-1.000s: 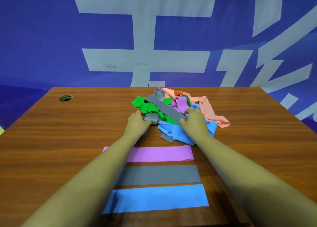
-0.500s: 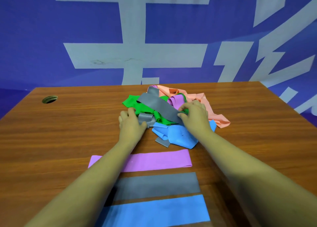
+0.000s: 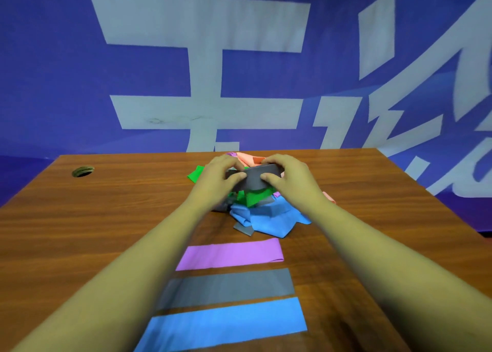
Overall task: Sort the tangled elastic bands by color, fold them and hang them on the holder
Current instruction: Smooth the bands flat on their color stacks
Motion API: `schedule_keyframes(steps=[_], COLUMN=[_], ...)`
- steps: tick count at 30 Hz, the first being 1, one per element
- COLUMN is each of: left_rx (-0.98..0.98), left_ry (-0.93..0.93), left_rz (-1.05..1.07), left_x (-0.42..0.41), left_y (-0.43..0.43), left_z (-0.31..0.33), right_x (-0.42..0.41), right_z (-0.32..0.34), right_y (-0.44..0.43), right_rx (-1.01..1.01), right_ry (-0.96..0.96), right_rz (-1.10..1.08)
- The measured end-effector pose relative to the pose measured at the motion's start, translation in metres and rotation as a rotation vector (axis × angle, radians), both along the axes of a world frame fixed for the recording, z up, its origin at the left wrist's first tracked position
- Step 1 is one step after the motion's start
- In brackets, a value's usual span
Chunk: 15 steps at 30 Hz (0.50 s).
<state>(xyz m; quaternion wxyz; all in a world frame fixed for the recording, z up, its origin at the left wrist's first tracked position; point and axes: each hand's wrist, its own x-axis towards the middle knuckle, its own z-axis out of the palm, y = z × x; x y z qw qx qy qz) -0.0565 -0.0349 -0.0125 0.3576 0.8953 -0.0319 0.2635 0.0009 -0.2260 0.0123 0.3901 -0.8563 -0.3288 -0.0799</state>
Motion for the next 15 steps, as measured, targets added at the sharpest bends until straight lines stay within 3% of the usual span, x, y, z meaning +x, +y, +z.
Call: schedule_keyframes(steps=[3,8,11,15], left_rx=[0.032,0.118,0.260,0.200], left_ry=[-0.042,-0.107,-0.106,0.025], left_rz=[0.025,0.063,0.046,0.107], left_x=[-0.008,-0.024,-0.036,-0.054], left_y=[-0.003,0.000,-0.002,0.004], left_z=[0.015,0.044,0.049,0.035], right_x=[-0.005,-0.025,-0.036,-0.052], right_z=[0.004,0.039,0.057,0.075], right_y=[-0.001,0.003,0.007,0.006], right_rx=[0.053,0.363,0.412,0.534], right_ry=[0.032,0.196,0.116,0.109], right_rz=[-0.048,0.015,0.051,0.076])
